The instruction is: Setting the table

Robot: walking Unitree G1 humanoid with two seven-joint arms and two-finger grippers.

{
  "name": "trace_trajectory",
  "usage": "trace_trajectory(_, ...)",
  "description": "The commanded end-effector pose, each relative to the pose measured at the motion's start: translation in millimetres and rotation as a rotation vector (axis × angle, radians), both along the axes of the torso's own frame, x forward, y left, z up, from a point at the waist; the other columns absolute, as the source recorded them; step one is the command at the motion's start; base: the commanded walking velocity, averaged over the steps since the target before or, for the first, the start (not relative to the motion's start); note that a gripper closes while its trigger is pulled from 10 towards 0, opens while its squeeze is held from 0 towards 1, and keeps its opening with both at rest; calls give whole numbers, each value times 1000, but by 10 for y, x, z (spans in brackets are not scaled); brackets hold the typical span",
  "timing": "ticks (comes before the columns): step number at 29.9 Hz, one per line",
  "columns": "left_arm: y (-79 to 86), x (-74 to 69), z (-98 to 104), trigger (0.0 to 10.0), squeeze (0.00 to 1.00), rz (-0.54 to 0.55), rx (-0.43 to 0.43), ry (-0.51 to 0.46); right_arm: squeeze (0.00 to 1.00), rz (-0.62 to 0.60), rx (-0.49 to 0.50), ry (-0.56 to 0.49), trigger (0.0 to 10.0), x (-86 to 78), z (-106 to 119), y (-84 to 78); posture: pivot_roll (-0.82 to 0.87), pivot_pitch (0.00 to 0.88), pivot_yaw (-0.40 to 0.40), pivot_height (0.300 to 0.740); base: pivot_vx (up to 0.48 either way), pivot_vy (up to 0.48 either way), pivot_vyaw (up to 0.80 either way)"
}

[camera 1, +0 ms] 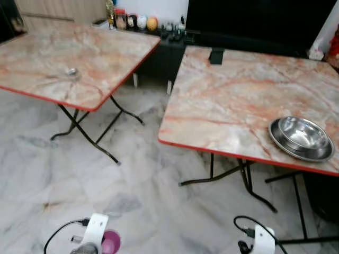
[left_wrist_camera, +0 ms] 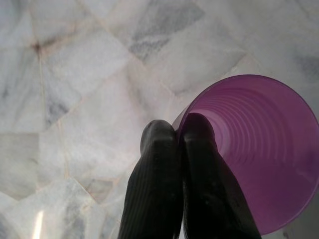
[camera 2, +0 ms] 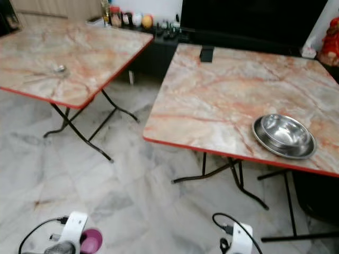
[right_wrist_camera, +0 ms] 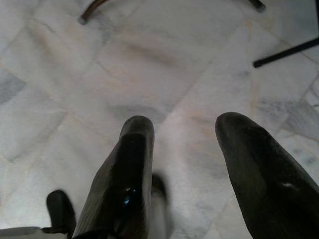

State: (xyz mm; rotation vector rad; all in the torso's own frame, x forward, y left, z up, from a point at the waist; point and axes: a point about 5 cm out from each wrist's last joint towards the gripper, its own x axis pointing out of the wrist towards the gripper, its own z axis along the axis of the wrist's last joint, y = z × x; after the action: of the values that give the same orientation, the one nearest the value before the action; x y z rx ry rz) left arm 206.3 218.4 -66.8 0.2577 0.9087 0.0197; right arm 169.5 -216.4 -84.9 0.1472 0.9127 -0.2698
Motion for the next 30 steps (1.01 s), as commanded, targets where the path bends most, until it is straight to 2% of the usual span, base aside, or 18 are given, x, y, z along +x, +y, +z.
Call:
trace_trajectory(1,-68,11,-8,10000,0,-30,-3,5,0,-15,-13,8,10000,-42,-6,-59,32,0,-38,740,0,-345,0)
trace_trajectory(15,-72,9,-10,10000,0,-35,-5,6,0,-24,-17,10,10000,-46,-7,-64,38,0,-42,740,0,-347,0)
trace_trajectory(22,-75,7,-12,10000,0,-53,4,9,0,-27,-28,7,10000,-39,-1,-72,41,0,-48,740,0,-343,-697)
trace_trajectory(30,-67,-1,-15,10000,0,-42,11,8,0,-23,-25,7,10000,-36,1,-74,45,0,-54,740,0,0,-91)
